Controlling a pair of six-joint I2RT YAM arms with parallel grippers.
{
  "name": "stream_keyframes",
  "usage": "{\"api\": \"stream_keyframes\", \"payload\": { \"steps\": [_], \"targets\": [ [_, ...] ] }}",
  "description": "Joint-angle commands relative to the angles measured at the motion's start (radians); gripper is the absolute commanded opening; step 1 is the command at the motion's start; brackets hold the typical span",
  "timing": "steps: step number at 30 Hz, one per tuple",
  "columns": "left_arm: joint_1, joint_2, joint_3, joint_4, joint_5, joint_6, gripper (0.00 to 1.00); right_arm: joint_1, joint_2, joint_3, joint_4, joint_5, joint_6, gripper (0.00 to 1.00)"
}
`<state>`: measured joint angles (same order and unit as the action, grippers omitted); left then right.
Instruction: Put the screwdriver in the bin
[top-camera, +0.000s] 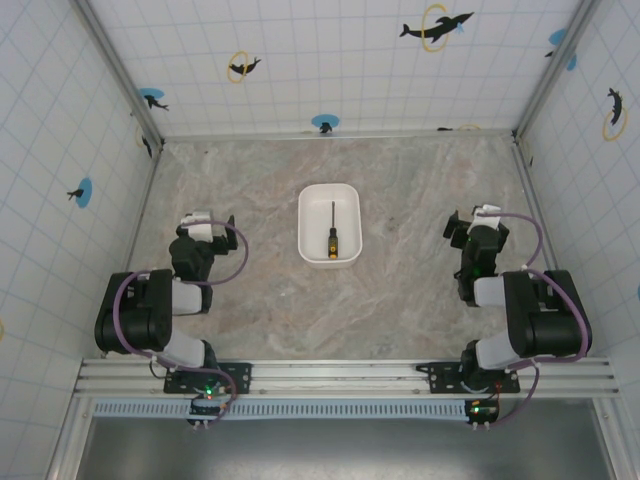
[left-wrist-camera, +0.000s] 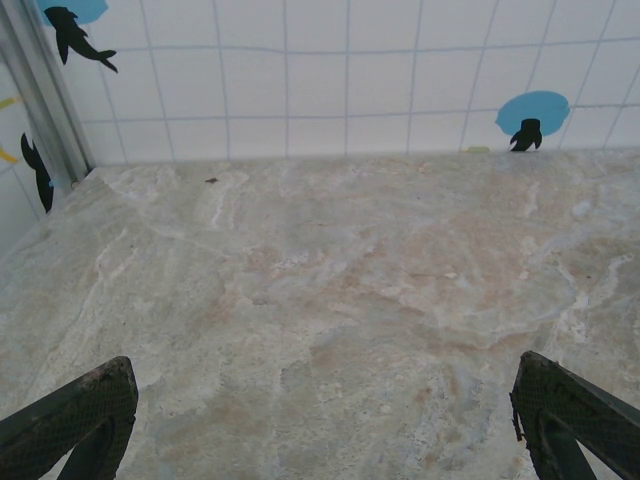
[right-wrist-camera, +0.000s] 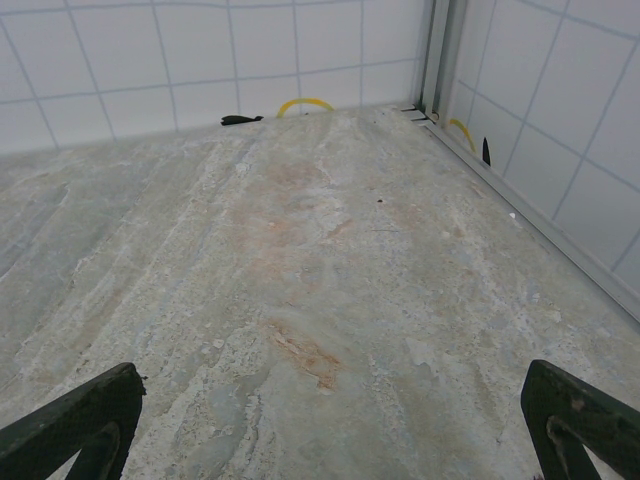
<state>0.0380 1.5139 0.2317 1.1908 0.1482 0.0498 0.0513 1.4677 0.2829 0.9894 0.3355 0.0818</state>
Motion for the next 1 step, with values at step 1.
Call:
{"api": "stream_keyframes", "payload": {
  "steps": [1],
  "targets": [
    [-0.004,0.000,0.012,0.010,-0.002,0.013,0.98,0.000,0.001,0.029,0.015,0.008,-0.003,1.00]
  ]
}}
